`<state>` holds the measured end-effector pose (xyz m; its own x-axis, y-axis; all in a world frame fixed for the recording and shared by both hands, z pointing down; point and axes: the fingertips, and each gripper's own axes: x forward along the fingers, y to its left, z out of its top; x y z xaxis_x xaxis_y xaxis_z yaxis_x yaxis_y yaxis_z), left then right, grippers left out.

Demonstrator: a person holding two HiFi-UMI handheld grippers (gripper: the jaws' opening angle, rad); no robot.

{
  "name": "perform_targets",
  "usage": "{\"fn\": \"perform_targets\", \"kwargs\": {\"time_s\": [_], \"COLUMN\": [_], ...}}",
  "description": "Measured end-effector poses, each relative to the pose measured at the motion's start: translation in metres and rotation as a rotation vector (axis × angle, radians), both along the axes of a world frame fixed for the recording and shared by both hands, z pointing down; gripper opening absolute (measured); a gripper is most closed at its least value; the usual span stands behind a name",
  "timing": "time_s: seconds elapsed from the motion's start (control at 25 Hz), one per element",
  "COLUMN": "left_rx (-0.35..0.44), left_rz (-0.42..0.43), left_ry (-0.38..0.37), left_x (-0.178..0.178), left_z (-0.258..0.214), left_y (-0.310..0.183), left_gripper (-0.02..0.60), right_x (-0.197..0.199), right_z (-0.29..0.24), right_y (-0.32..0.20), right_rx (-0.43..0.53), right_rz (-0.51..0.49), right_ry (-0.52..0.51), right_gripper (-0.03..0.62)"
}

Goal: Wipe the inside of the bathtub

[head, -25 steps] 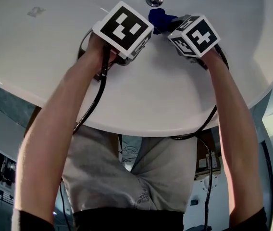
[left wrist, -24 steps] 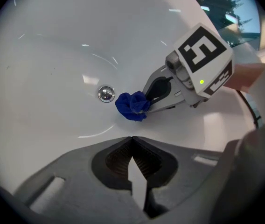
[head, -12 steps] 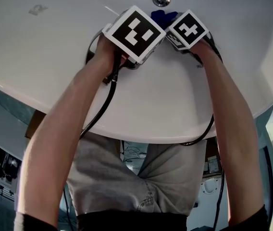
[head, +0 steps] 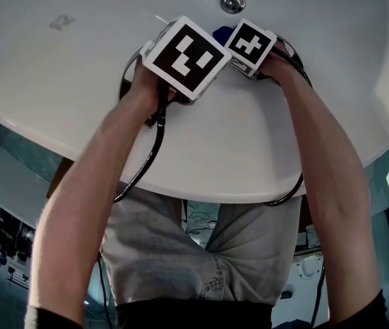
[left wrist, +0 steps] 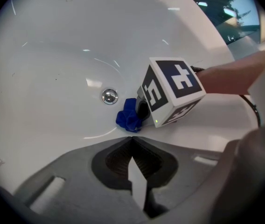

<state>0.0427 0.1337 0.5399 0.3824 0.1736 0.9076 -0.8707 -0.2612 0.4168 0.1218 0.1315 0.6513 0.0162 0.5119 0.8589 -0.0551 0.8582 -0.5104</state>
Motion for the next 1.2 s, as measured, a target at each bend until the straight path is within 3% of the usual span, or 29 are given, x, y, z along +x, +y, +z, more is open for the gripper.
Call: {"fn": "perform_targets", "kwargs": {"time_s": [0.08,0.2,0.44,0.96,1.2], "left_rx": [0.001,-0.003,-0.014,-0.049,-0.006], "left_rz": [-0.002,-0.014,-0.026,0.026,-0.017], "left_ry": [-0.01,-0.002,0.016,0.063,0.083], "left_x": [-0.002,0.0,-0.001,0.01,0.008], "left_z": [-0.001,-0.004,-0.017,-0.063,-0.085], "left_y": [0.001,0.002,0.006,0.024,0.009], "left_gripper": [0.005,0.005,0.005,0.005,0.005], "right_x": [-0.005,0.004,0.007,0.022,0.023], "right_z": [-0.007,-0.024,-0.062,-0.147,-0.181], "right_y": [0.011,0.026,0.042,0.072,0.083], "right_rx": [-0.065,-0.171,-0.296,-0.414,-0.454], "right_rz": [0.013,0.032,0.064,0.102,0.092], "right_ry": [-0.033,0.004,0.019,0.026,0.019], "right_gripper": [0.047,0.046,0.046,0.046,0.046]}}
